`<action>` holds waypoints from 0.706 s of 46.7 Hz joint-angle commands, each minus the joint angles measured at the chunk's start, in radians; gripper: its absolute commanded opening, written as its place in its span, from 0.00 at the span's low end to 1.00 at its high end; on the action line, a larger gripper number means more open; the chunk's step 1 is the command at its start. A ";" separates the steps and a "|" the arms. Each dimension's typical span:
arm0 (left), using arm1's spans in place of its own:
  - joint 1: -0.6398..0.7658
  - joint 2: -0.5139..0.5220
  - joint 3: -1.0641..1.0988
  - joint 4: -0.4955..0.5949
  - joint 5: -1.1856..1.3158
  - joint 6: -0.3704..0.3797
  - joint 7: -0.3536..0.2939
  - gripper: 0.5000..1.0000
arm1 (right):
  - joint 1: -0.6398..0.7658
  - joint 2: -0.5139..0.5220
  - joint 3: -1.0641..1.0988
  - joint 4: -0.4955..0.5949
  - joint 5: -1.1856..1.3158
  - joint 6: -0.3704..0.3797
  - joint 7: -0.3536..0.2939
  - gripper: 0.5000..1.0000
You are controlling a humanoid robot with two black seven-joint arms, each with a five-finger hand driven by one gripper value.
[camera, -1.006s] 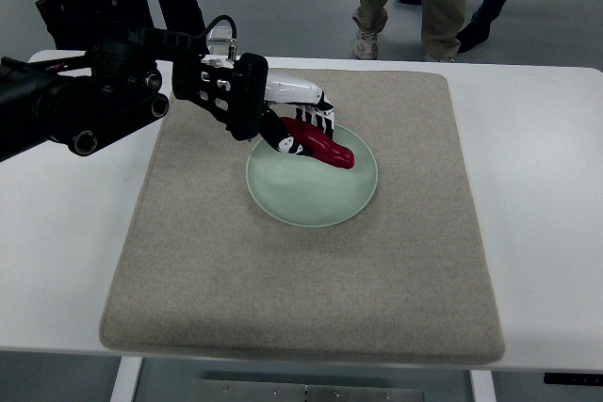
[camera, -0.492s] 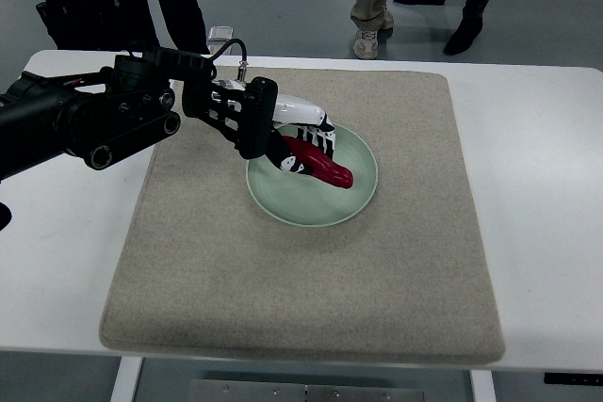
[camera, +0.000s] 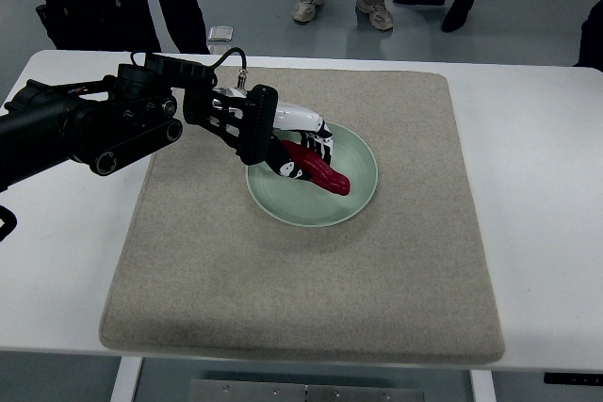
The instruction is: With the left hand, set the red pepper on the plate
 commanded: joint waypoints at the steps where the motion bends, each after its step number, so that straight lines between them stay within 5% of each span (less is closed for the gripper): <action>1: 0.000 0.000 0.000 0.000 -0.001 -0.001 0.000 0.47 | 0.000 0.000 0.000 0.000 0.000 -0.001 0.000 0.86; 9: 0.000 0.002 0.000 0.000 -0.007 -0.001 0.000 0.63 | 0.000 0.000 0.000 0.000 0.000 -0.001 0.000 0.86; 27: -0.005 -0.001 -0.015 0.064 -0.022 0.008 0.000 0.64 | 0.000 0.000 0.000 0.000 0.000 -0.001 0.000 0.86; 33: -0.006 -0.001 -0.018 0.113 -0.044 0.066 0.000 0.64 | 0.000 0.000 0.000 0.000 0.000 -0.001 0.000 0.86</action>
